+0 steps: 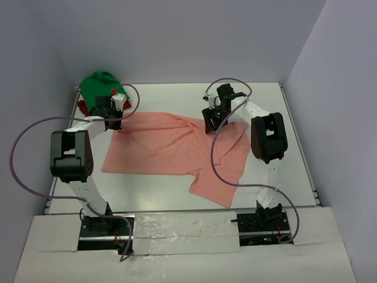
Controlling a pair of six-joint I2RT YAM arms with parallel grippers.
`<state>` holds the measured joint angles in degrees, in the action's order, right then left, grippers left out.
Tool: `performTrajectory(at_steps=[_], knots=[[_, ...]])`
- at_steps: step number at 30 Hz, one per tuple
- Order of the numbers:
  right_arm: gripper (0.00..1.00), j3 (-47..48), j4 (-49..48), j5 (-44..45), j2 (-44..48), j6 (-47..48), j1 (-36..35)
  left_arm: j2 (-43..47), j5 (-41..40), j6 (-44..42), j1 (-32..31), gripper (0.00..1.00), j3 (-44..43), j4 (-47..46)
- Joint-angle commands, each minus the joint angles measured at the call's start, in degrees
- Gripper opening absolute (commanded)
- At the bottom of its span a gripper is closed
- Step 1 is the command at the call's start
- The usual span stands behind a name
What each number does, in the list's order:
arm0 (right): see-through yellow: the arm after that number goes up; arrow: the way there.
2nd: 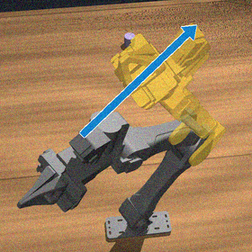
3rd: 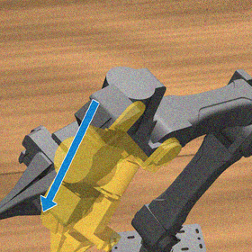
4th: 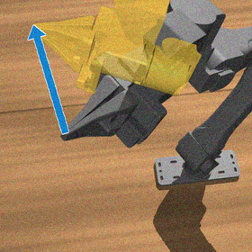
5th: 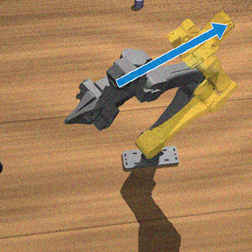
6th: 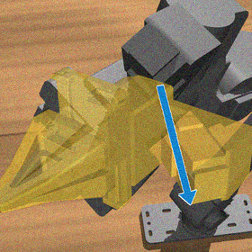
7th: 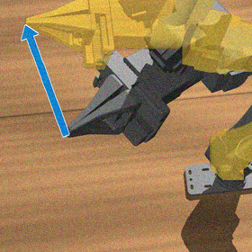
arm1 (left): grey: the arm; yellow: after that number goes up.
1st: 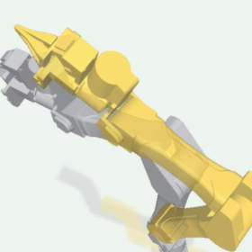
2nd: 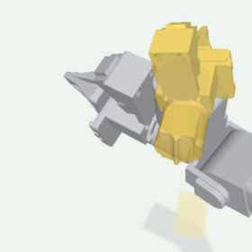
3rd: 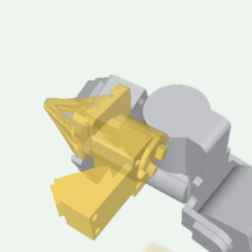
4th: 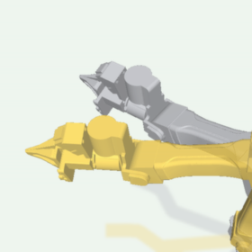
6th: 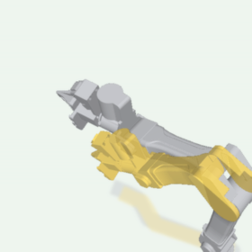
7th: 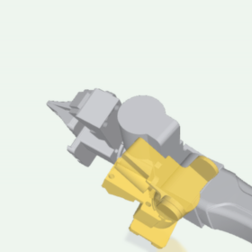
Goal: Fold and stack the t-shirts
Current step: Fold the flattened tshirt in 1/3 of the way
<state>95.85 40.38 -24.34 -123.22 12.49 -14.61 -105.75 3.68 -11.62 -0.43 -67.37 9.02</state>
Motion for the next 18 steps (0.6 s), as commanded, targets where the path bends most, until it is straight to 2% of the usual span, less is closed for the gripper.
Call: performTrajectory(at_steps=[1, 4, 6, 9, 10, 11, 18], knots=[[0.59, 3.02, 3.12, -2.03, -0.71, 0.34, 0.55, 2.57, 0.89, -0.16, 0.16, 0.0, -1.97, 0.04], [0.51, 2.41, 3.13, -2.11, -0.62, 0.6, 0.55, 2.57, 1.15, -0.07, 0.16, 0.0, -1.97, 0.04], [0.4, 2.23, 3.39, -2.38, -0.79, 0.6, 0.55, 2.48, 1.24, 0.1, 0.16, 0.0, -1.88, 0.04], [0.19, 1.97, 3.74, -2.56, -0.79, 0.69, 0.64, 2.4, 1.42, 0.1, 0.16, 0.0, -1.88, -0.05], [0.06, 1.79, 3.74, -2.82, -0.8, 0.78, 0.72, 2.22, 1.41, 0.1, 0.08, 0.0, -1.8, 0.04], [0.01, 1.62, 3.74, -2.91, -0.45, 0.69, 0.9, 2.31, 1.41, 0.02, 0.16, 0.0, -1.88, -0.14], [0.0, 0.56, 4.27, -0.54, 1.66, 1.3, 1.34, 2.04, 0.28, -0.95, 0.16, 0.0, -1.27, -0.75]])
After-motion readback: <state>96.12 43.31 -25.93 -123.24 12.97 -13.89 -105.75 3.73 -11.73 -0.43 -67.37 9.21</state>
